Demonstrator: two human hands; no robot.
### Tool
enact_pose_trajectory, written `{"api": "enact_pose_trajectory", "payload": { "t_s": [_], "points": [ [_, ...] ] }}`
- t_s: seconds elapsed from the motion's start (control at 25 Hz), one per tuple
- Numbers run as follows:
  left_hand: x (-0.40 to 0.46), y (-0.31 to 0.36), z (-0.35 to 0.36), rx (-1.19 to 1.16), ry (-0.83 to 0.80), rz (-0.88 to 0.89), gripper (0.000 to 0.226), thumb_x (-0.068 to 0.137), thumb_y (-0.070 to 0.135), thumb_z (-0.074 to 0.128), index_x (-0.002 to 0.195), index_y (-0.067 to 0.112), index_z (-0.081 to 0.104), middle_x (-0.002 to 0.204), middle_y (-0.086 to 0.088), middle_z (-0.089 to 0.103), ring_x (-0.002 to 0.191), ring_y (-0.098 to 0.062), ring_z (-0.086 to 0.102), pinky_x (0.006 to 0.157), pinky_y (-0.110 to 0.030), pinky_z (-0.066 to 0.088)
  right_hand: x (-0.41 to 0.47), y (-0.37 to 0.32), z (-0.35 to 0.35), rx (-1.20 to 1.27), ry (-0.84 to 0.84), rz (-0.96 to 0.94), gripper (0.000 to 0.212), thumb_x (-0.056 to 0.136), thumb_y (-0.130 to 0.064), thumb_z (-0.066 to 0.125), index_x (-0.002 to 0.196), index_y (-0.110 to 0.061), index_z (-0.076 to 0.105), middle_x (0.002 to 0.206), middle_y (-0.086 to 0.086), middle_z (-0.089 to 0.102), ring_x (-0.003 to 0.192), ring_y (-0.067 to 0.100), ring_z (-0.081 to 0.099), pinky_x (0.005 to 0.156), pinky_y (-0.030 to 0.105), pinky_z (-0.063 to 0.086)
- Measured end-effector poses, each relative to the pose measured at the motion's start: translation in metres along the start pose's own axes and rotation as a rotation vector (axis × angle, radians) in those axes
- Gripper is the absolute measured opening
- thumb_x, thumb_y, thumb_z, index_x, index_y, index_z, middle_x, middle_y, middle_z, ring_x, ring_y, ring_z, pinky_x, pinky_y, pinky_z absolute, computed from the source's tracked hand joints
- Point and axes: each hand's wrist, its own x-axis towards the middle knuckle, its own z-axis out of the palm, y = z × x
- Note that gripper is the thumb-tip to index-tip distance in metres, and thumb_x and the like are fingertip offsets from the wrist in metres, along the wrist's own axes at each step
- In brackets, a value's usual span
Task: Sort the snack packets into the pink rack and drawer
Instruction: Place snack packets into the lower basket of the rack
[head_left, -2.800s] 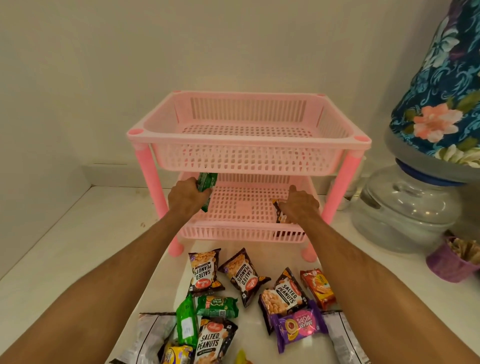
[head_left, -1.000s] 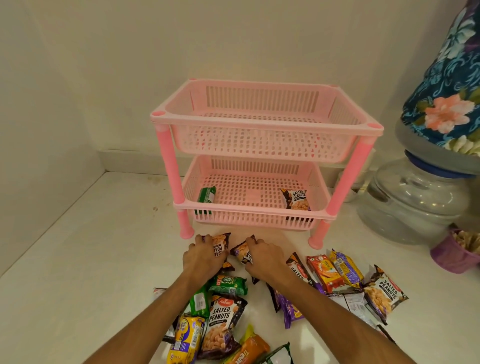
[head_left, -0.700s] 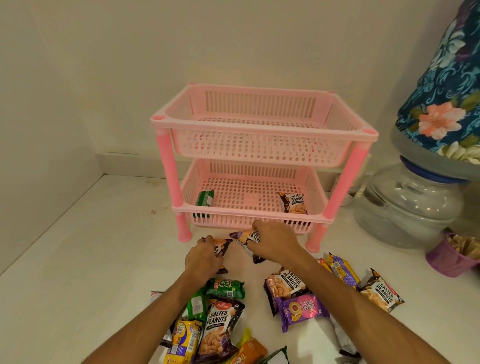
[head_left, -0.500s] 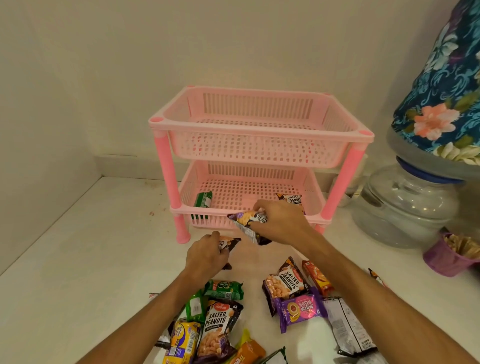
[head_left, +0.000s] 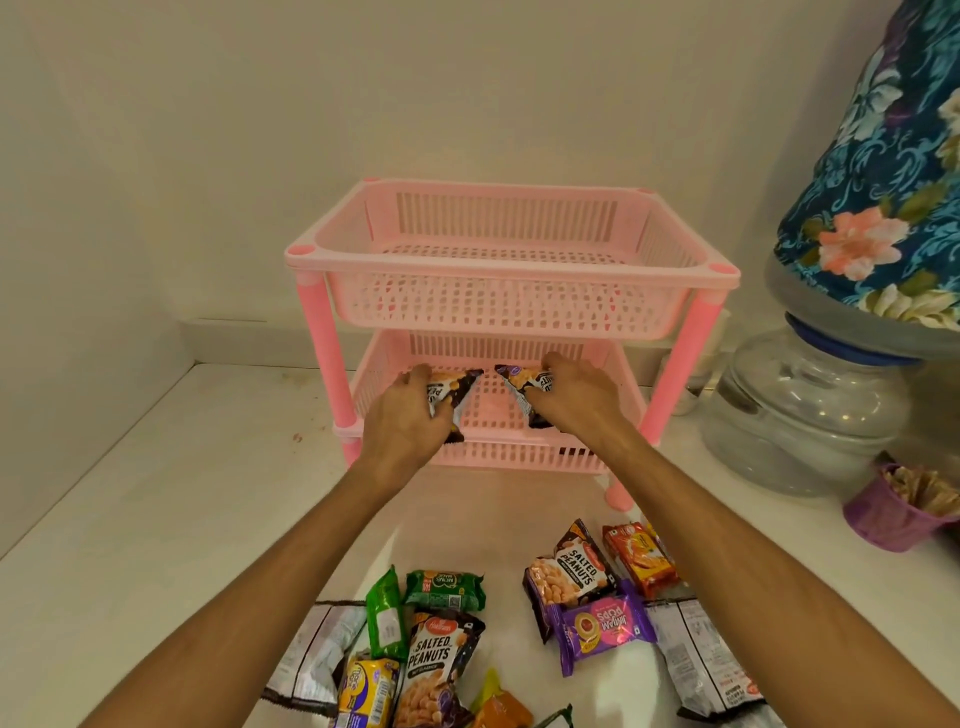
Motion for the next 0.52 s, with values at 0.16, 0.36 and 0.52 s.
{"api": "enact_pose_trajectory", "payload": {
  "t_s": [0.16, 0.36, 0.52],
  "points": [
    [0.034, -0.005, 0.017, 0.026, -0.046, -0.074, 0.037, 0.087, 0.023, 0.052, 0.12, 0.007, 0.049, 0.103, -0.016, 0.062, 0.088, -0.034, 0.06, 0.062, -0.036, 0.045, 0.025, 0.003, 0.017, -0.022, -0.03, 0.067, 0.029, 0.081, -0.033, 0.052, 0.103, -0.014, 0.051, 0.092, 0.008, 0.066, 0.076, 0.028, 0.06, 0.059, 0.031, 0.045],
    [0.06, -0.006, 0.042, 0.098, -0.139, -0.119, 0.032, 0.09, 0.023, 0.049, 0.116, 0.005, 0.047, 0.105, -0.016, 0.059, 0.088, -0.033, 0.059, 0.063, -0.037, 0.043, 0.054, 0.008, 0.033, -0.036, 0.017, 0.109, 0.034, 0.087, -0.03, 0.052, 0.115, -0.012, 0.056, 0.105, 0.01, 0.065, 0.094, 0.03, 0.062, 0.065, 0.03, 0.042],
    [0.066, -0.009, 0.06, 0.156, -0.229, -0.173, 0.031, 0.09, 0.021, 0.049, 0.117, 0.006, 0.045, 0.11, -0.017, 0.057, 0.097, -0.034, 0.057, 0.076, -0.044, 0.048, 0.074, 0.019, 0.042, 0.015, -0.016, 0.19, 0.015, 0.087, -0.025, 0.051, 0.076, -0.017, 0.057, 0.076, 0.001, 0.059, 0.088, 0.028, 0.064, 0.059, 0.023, 0.034]
  ]
}}
